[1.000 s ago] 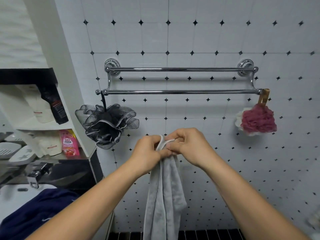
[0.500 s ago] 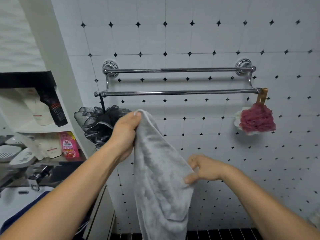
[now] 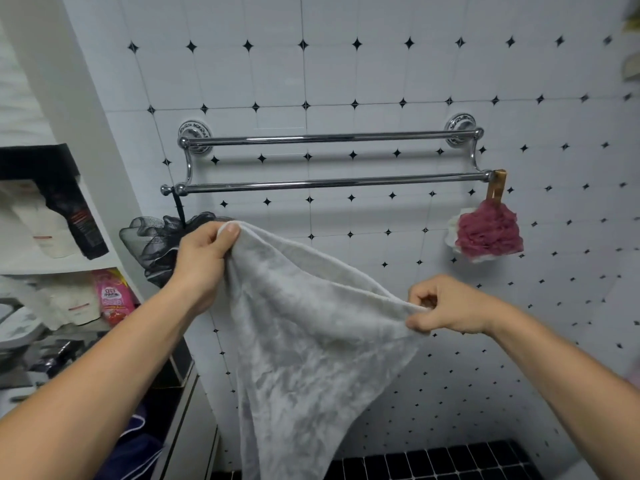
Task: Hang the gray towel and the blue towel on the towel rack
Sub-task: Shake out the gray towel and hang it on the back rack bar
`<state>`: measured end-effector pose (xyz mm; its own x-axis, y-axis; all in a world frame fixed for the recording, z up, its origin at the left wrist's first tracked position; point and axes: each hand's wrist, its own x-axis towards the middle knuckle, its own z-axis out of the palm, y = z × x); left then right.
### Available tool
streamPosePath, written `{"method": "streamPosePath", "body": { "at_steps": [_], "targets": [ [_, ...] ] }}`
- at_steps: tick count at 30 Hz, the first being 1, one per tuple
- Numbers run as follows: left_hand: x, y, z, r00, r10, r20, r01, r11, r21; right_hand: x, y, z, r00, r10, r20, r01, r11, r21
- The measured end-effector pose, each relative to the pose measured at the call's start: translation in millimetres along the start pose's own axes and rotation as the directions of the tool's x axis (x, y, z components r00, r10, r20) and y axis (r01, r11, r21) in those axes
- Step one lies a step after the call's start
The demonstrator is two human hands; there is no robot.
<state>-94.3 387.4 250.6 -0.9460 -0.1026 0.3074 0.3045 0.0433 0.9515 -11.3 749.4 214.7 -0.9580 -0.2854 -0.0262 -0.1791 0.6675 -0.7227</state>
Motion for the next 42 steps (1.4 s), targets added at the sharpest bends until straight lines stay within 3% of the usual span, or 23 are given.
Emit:
{"method": "streamPosePath", "body": {
  "at_steps": [4,7,10,12,16,18,20,23,26,27,29,31,32,33,34,35,36,37,38,39,41,42],
  "targets": [
    [3.9,-4.4,-15.1,0.996,0.092,-0.019,-0.088,0.987,0.137,-4.6,-1.4,-17.8,0.995,0.021,0.094,0.010,0.947,-0.320],
    [3.6,1.0,-25.1,0.964,0.228,0.136,-0.255,0.936,0.241,-8.4,4.2,-36.4,0.987,0.108,0.121,-0.036,0.873,-0.486],
    [0.2,7.0,-31.9,0.906,0.293,0.305,-0.390,0.858,0.334,-10.8,8.7,-54.6,0.981,0.188,0.045,-0.120,0.777,-0.618],
    [-3.2,9.4,-34.3,0.840,0.340,0.423,-0.516,0.742,0.428,-11.8,7.3,-69.8,0.984,0.167,-0.053,-0.164,0.767,-0.620],
    [-3.7,10.9,-37.0,0.637,0.399,0.659,-0.769,0.391,0.506,-13.4,-5.8,-92.4,0.972,0.061,-0.227,-0.155,0.891,-0.426],
    [-2.9,7.9,-38.5,0.650,0.400,0.647,-0.760,0.314,0.569,-14.6,-16.2,-90.8,0.952,-0.007,-0.305,-0.086,0.954,-0.288],
    [0.6,0.6,-38.9,0.744,0.393,0.540,-0.667,0.385,0.638,-19.0,-30.1,-82.5,0.953,-0.035,-0.299,-0.024,0.981,-0.190],
    [11.1,-12.3,-34.4,0.926,0.254,0.280,-0.378,0.604,0.702,-28.7,-49.0,-57.4,0.995,-0.086,-0.047,0.080,0.991,-0.112],
    [19.6,-22.1,-28.2,0.986,0.130,0.108,-0.169,0.740,0.651,-31.4,-49.8,-35.4,0.973,-0.089,0.214,0.122,0.981,-0.150],
    [20.1,-22.7,-24.6,0.987,0.127,0.100,-0.162,0.744,0.648,-27.1,-44.8,-38.2,0.979,-0.077,0.186,0.122,0.963,-0.239],
    [16.3,-20.6,-14.2,0.969,0.175,0.177,-0.249,0.698,0.672,-12.8,-33.0,-58.8,0.995,-0.029,-0.098,-0.018,0.893,-0.449],
    [5.8,-20.5,0.5,0.900,0.199,0.388,-0.425,0.597,0.681,-2.4,-23.4,-78.7,0.904,0.061,-0.423,-0.288,0.818,-0.497],
    [1.1,-23.6,6.8,0.856,0.150,0.495,-0.491,0.537,0.686,1.0,-20.5,-80.1,0.889,0.085,-0.449,-0.323,0.812,-0.486],
    [-2.9,-26.2,10.8,0.821,0.048,0.568,-0.521,0.470,0.713,2.1,-21.1,-75.3,0.930,0.098,-0.355,-0.278,0.820,-0.501],
    [-4.4,-29.9,12.6,0.800,-0.083,0.595,-0.526,0.381,0.760,0.1,-22.8,-66.0,0.983,0.101,-0.154,-0.167,0.840,-0.516],
    [-3.8,-32.9,10.8,0.801,-0.179,0.571,-0.515,0.279,0.810,-3.5,-24.6,-53.2,0.992,0.109,0.067,-0.064,0.878,-0.474],
    [-0.7,-34.5,4.4,0.828,-0.204,0.522,-0.486,0.202,0.850,-7.2,-26.5,-40.8,0.968,0.119,0.220,-0.015,0.907,-0.421],
    [3.3,-35.7,-3.4,0.870,-0.173,0.461,-0.430,0.187,0.883,-10.5,-25.6,-34.7,0.953,0.124,0.278,-0.007,0.921,-0.388],
    [6.8,-36.2,-9.7,0.920,-0.109,0.376,-0.337,0.270,0.902,-10.6,-23.1,-36.9,0.963,0.114,0.243,-0.018,0.930,-0.367],
    [7.4,-35.8,-13.2,0.961,-0.065,0.271,-0.215,0.443,0.870,-8.7,-22.2,-42.6,0.986,0.100,0.136,-0.046,0.934,-0.355],
    [0.7,-36.3,-5.8,0.982,-0.128,0.140,0.013,0.780,0.625,-3.0,-18.6,-55.3,0.989,0.099,-0.107,-0.134,0.908,-0.398],
    [-5.0,-37.2,2.5,0.969,-0.201,0.146,0.109,0.873,0.476,0.2,-17.4,-59.1,0.978,0.110,-0.178,-0.180,0.875,-0.450]
  ]
}}
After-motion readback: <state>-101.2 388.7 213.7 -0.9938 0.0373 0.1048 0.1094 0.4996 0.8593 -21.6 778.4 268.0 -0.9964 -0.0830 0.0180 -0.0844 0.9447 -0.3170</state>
